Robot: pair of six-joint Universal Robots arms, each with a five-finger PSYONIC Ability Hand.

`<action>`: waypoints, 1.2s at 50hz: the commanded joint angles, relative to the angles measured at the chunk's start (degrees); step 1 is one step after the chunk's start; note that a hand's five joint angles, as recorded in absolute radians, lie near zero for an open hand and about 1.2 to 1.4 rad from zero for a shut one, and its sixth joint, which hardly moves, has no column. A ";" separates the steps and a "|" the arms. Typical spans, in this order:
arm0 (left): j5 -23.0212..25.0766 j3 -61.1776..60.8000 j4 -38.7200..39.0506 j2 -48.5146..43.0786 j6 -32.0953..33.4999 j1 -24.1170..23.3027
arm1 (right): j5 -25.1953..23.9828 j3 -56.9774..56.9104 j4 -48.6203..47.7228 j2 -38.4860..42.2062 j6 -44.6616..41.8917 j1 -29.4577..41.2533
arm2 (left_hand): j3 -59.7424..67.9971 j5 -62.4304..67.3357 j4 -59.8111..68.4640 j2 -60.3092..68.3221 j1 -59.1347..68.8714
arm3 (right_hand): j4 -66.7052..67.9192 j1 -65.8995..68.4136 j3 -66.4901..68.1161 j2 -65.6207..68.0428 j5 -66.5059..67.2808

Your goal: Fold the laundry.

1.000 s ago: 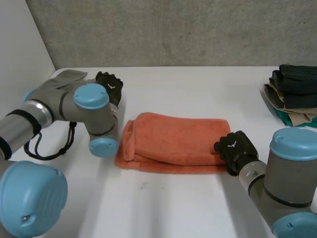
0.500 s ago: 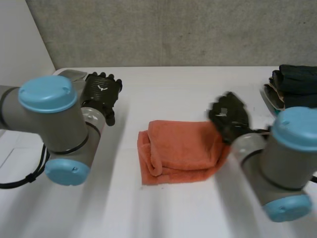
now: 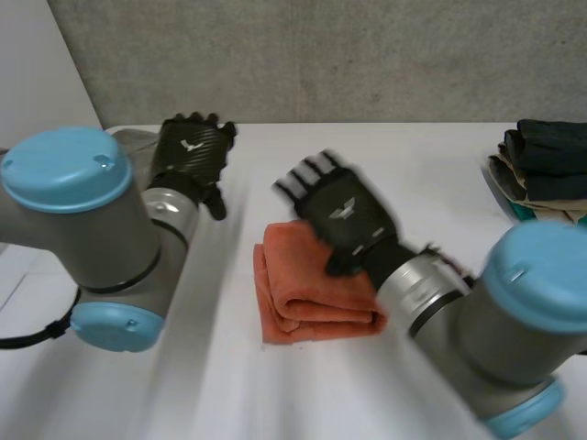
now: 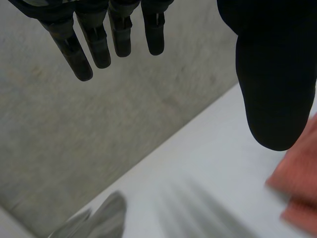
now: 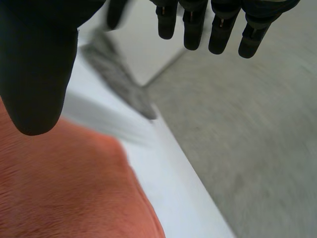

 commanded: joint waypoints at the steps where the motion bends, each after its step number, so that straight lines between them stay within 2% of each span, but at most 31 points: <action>1: 1.05 6.08 -0.52 -5.19 -3.62 -7.65 | -1.43 -7.39 16.48 -0.78 23.28 -10.08 | -1.05 -0.43 -0.66 -0.89 -2.29 | -1.92 -3.28 -2.43 -2.64 -2.81; 5: 1.67 11.17 -1.57 -12.13 -4.85 -12.22 | -1.35 -12.40 23.88 5.97 23.39 -12.81 | -1.05 -0.43 -0.66 -0.89 -2.29 | -1.92 -3.28 -2.43 -2.64 -2.81; 7: 1.50 12.68 -2.45 -14.51 -4.94 -12.76 | -1.00 -14.69 25.92 7.75 22.77 -12.91 | -0.88 -0.26 -0.50 -0.72 -2.12 | -1.92 -3.28 -2.43 -2.64 -2.81; 12: -0.61 15.14 -7.63 -19.00 -4.68 -12.85 | -1.35 -19.36 29.17 13.02 21.89 -12.47 | -0.04 0.58 0.34 0.12 -1.28 | -1.92 -3.28 -2.43 -2.64 -2.81; 19: -8.60 13.83 -14.40 -20.23 -3.01 -12.49 | -5.73 -22.88 31.20 18.56 21.36 -12.29 | -0.04 0.58 0.35 0.12 -1.28 | -1.92 -3.28 -2.43 -2.64 -2.81; 22: -10.02 12.34 -15.11 -20.23 -2.22 -12.23 | -7.14 -23.58 31.46 20.93 20.84 -11.85 | -0.04 0.58 0.34 0.12 -1.28 | -1.00 -2.36 -1.51 -1.72 -1.89; 26: -10.11 11.28 -15.29 -20.41 -0.47 -11.62 | -6.53 -24.19 31.90 23.83 18.65 -10.54 | -0.04 0.58 0.34 0.12 -1.28 | 2.02 0.66 1.52 1.30 1.13; 31: -10.02 11.10 -15.37 -20.41 2.52 -11.44 | -2.24 -25.43 33.04 25.60 12.32 -10.27 | -0.38 0.24 0.01 -0.22 -1.62 | 5.39 4.03 4.88 4.67 4.50; 33: -9.67 11.10 -15.37 -19.89 2.88 -11.53 | 1.10 -25.51 33.57 24.37 8.20 -9.92 | -0.71 -0.09 -0.33 -0.55 -1.95 | 8.08 6.72 7.57 7.36 7.19; 39: -9.32 11.10 -15.29 -15.59 2.97 -11.79 | 5.68 -23.94 32.96 17.61 2.39 -8.43 | -1.22 -0.60 -0.83 -1.06 -2.46 | 8.93 7.57 8.42 8.21 8.04; 43: -7.74 10.49 -14.85 -9.79 2.79 -11.62 | 6.48 -19.99 29.98 12.77 2.12 -7.99 | -2.06 -1.43 -1.67 -1.90 -3.30 | 7.92 6.56 7.41 7.20 7.03; 47: -2.03 9.70 -14.67 -5.04 2.61 -10.91 | 6.21 -8.60 21.21 4.97 1.42 -5.45 | -2.06 -1.44 -1.67 -1.90 -3.30 | 6.58 5.22 6.07 5.86 5.69; 49: 4.55 8.47 -14.76 -2.22 2.61 -8.20 | 6.04 -2.18 15.50 2.32 0.63 -2.91 | -2.06 -1.44 -1.67 -1.90 -3.30 | 6.57 5.21 6.06 5.85 5.68; 53: 15.09 7.15 -15.46 -0.90 1.57 -4.42 | 5.86 7.95 3.37 2.30 -0.96 1.49 | -1.89 -1.27 -1.51 -1.73 -3.13 | 7.08 5.72 6.57 6.36 6.19; 55: 17.91 6.97 -15.72 -0.99 -0.36 -3.45 | 5.95 10.59 -1.03 2.83 -0.96 2.56 | -1.56 -0.94 -1.17 -1.40 -2.80 | 7.08 5.72 6.57 6.36 6.19; 60: 18.37 7.06 -15.99 -1.16 -4.76 -2.91 | 6.21 10.70 -4.39 7.75 -1.66 2.56 | -1.22 -0.60 -0.83 -1.06 -2.46 | 7.92 6.56 7.41 7.20 7.03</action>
